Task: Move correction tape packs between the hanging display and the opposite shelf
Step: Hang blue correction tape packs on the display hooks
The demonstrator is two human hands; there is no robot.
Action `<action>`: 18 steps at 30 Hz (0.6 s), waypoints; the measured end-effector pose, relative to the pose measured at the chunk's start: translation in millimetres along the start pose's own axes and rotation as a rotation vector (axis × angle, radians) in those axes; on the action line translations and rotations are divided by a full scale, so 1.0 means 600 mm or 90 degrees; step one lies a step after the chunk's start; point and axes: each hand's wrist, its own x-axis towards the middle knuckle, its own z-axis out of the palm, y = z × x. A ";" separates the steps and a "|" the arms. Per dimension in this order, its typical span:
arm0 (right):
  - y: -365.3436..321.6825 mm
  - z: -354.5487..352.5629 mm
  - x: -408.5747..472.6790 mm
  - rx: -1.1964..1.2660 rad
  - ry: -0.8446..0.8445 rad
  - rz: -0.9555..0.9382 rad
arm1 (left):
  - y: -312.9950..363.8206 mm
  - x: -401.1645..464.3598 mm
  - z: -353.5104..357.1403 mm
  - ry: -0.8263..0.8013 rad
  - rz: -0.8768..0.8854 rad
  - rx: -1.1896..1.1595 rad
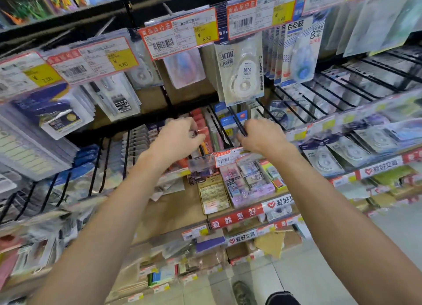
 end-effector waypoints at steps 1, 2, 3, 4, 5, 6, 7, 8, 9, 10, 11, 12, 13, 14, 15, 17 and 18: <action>0.001 -0.005 -0.010 0.000 0.010 -0.003 | 0.007 -0.018 -0.005 -0.003 0.007 0.051; 0.003 -0.010 -0.022 0.000 0.013 -0.006 | 0.014 -0.033 -0.007 -0.003 0.011 0.086; 0.007 -0.015 -0.038 0.000 0.009 -0.006 | 0.025 -0.049 -0.008 -0.002 0.021 0.113; 0.012 -0.021 -0.058 -0.004 0.007 -0.009 | 0.034 -0.064 -0.005 -0.002 0.029 0.130; 0.019 -0.024 -0.080 -0.013 0.013 -0.014 | 0.045 -0.079 -0.001 -0.001 0.039 0.136; 0.029 -0.026 -0.102 -0.018 0.031 -0.020 | 0.057 -0.093 0.006 0.003 0.051 0.134; 0.039 -0.027 -0.126 -0.017 0.057 -0.027 | 0.074 -0.107 0.013 0.014 0.072 0.129; 0.051 -0.026 -0.149 -0.010 0.078 -0.026 | 0.092 -0.120 0.022 0.023 0.097 0.128; 0.064 -0.023 -0.173 0.000 0.090 -0.020 | 0.114 -0.133 0.031 0.025 0.123 0.129; 0.078 -0.020 -0.198 0.005 0.085 -0.009 | 0.137 -0.143 0.043 0.013 0.144 0.132; 0.093 -0.017 -0.225 0.007 0.075 -0.001 | 0.159 -0.153 0.058 -0.005 0.163 0.134; 0.112 -0.010 -0.252 0.011 0.062 0.010 | 0.179 -0.159 0.079 -0.023 0.184 0.132; 0.132 -0.003 -0.280 0.018 0.053 0.023 | 0.202 -0.165 0.099 -0.038 0.207 0.129; 0.151 0.002 -0.308 0.023 0.042 0.045 | 0.226 -0.170 0.122 -0.054 0.229 0.132; 0.171 0.008 -0.338 0.029 0.024 0.074 | 0.253 -0.175 0.144 -0.079 0.253 0.147; 0.214 0.018 -0.401 0.062 -0.028 0.161 | 0.315 -0.193 0.184 -0.155 0.302 0.181; 0.238 0.024 -0.430 0.077 -0.041 0.201 | 0.348 -0.201 0.203 -0.189 0.334 0.187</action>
